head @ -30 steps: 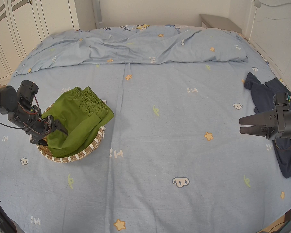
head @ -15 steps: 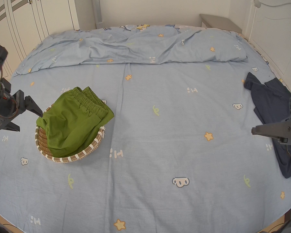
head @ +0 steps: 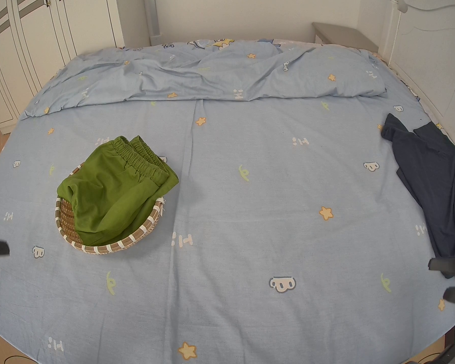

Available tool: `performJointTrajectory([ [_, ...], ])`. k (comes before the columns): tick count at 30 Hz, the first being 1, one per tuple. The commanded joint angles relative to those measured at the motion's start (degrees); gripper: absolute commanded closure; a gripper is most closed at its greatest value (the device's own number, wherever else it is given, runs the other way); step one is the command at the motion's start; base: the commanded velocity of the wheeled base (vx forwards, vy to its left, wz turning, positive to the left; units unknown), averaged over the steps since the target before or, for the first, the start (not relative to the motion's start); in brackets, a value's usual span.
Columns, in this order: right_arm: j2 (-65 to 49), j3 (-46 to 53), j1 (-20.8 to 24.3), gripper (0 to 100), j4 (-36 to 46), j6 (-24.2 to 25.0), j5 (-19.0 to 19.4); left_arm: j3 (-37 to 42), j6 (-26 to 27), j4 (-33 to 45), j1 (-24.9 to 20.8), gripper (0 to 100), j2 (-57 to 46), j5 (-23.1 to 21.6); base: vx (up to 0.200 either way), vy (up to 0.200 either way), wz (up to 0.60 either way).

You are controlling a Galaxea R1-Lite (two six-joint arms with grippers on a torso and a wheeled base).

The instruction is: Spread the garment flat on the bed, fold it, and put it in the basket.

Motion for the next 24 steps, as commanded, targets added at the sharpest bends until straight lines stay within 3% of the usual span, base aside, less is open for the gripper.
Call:
performJointTrajectory([
  [1,-20.4,8.9,-0.6,0,0.8,4.1,0.1,20.6,-2.5,-3.9,4.2,0,-26.6,0.4,0.000,0.000,0.00],
  [8,-31.9,14.1,0.0,0,2.5,6.7,-0.1,37.7,-1.9,-21.8,4.3,0,-35.4,0.6,0.000,0.000,0.00],
  [13,-37.2,18.3,-0.7,0,1.9,7.4,-0.9,47.4,4.2,-32.1,3.0,0,-43.7,0.4,0.000,0.000,0.00],
  [17,-37.1,19.5,-0.7,0,1.8,6.7,-7.3,55.7,14.5,-41.3,1.7,0,-47.0,0.6,0.000,0.000,0.00],
  [20,-37.1,21.1,-0.8,0,1.0,3.5,-11.6,60.8,21.8,-48.7,1.7,0,-47.6,0.6,0.000,0.000,0.00],
  [22,-37.1,21.9,-0.8,0,0.9,1.9,-13.5,62.0,23.7,-50.5,1.8,0,-47.6,0.7,0.000,0.000,0.00],
  [23,-37.1,24.1,-0.8,0,1.2,-2.7,-20.5,62.8,27.3,-52.1,1.7,0,-47.6,0.5,0.000,0.000,0.00],
  [24,-37.1,25.0,-0.8,0,1.2,-4.6,-24.5,62.9,28.5,-52.2,1.8,0,-47.6,0.5,0.000,0.000,0.00],
])
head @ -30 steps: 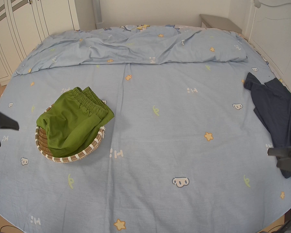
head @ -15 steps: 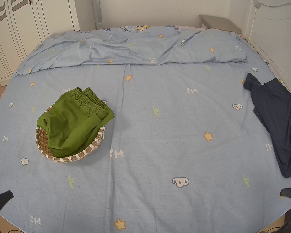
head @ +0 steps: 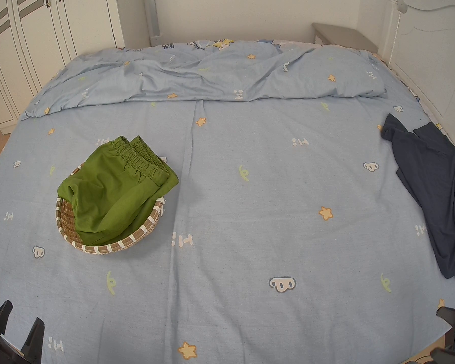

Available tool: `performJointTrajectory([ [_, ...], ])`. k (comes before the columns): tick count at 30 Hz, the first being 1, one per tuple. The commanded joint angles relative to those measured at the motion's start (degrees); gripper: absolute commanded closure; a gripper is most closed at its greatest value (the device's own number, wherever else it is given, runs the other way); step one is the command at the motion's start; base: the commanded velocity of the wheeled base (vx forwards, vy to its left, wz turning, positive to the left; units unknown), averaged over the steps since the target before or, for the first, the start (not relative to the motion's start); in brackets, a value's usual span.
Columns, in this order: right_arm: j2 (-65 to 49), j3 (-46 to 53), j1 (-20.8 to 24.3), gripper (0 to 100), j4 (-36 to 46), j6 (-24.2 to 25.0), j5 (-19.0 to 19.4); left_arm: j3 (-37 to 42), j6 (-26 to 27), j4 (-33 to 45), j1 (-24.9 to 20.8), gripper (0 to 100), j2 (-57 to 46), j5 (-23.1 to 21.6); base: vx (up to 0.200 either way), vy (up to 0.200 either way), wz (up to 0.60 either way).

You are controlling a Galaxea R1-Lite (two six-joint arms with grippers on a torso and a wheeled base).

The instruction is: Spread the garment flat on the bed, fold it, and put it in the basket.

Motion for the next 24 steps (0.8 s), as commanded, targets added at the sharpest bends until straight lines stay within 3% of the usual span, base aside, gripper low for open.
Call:
performJointTrajectory([
  [1,-2.3,6.0,-0.3,0,-0.5,-8.8,-17.2,5.7,8.3,-4.1,-0.4,0,-4.2,0.1,0.000,0.000,0.00],
  [3,-2.3,5.8,-0.4,0,-0.4,-9.7,-25.8,5.8,10.5,-4.1,-0.3,0,-4.2,0.2,0.000,0.000,0.00],
  [6,-2.3,6.0,-0.5,0,-0.3,-11.8,-34.8,6.1,13.8,-2.7,-0.3,0,-4.2,0.4,0.000,0.000,0.00],
  [7,-2.3,6.0,-0.6,0,-0.2,-12.3,-36.3,6.1,13.9,-2.6,-0.3,0,-4.2,0.4,0.000,0.000,0.00],
  [8,-2.3,6.2,-1.3,0,0.0,-14.0,-41.3,6.1,13.7,-2.6,-0.3,0,-4.2,0.5,0.000,0.000,0.00],
  [9,-2.6,6.3,-2.1,0,-0.1,-14.9,-43.4,6.1,13.0,-2.4,-0.3,0,-4.2,0.9,0.000,0.000,0.00],
  [13,-5.6,6.5,-6.8,0,-0.2,-17.3,-43.6,6.1,6.8,-2.4,-0.5,0,-4.2,4.6,0.000,0.000,0.00],
  [23,-7.9,7.3,-6.1,0,-1.0,-19.4,-40.4,6.1,7.5,-2.4,-0.5,0,-4.2,4.6,0.000,0.000,0.00],
  [24,-7.9,7.9,-6.1,0,-1.1,-21.9,-37.1,6.1,7.5,-2.5,-0.5,0,-4.2,4.6,0.000,0.000,0.00],
])
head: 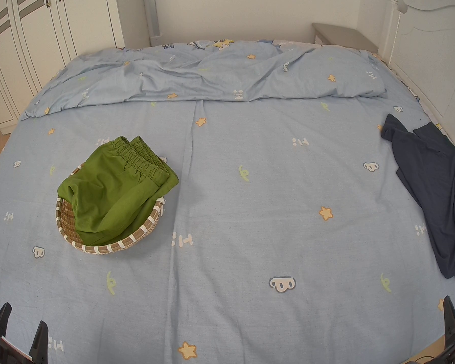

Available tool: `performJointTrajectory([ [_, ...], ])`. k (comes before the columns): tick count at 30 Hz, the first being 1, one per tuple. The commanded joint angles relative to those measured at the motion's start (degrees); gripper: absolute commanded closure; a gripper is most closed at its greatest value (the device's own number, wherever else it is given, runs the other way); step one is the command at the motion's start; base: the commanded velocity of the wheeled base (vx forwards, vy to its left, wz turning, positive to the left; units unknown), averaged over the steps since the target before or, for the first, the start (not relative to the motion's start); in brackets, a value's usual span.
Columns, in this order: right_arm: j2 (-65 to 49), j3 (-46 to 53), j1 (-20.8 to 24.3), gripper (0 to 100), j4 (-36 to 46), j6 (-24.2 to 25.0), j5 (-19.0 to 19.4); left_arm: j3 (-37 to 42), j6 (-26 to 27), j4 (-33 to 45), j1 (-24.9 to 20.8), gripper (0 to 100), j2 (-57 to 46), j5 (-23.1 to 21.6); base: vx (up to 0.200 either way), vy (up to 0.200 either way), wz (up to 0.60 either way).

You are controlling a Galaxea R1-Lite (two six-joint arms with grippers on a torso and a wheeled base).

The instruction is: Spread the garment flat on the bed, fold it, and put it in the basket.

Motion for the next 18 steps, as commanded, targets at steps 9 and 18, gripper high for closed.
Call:
performJointTrajectory([
  [9,-1.0,1.0,-0.3,0,0.1,-2.2,4.6,1.0,-0.1,0.0,0.0,0,-0.2,0.1,0.000,0.000,0.00],
  [18,-1.0,1.1,-0.3,0,-0.1,-2.1,4.6,1.0,-0.1,0.0,0.0,0,-0.1,0.1,0.000,0.000,0.00],
])
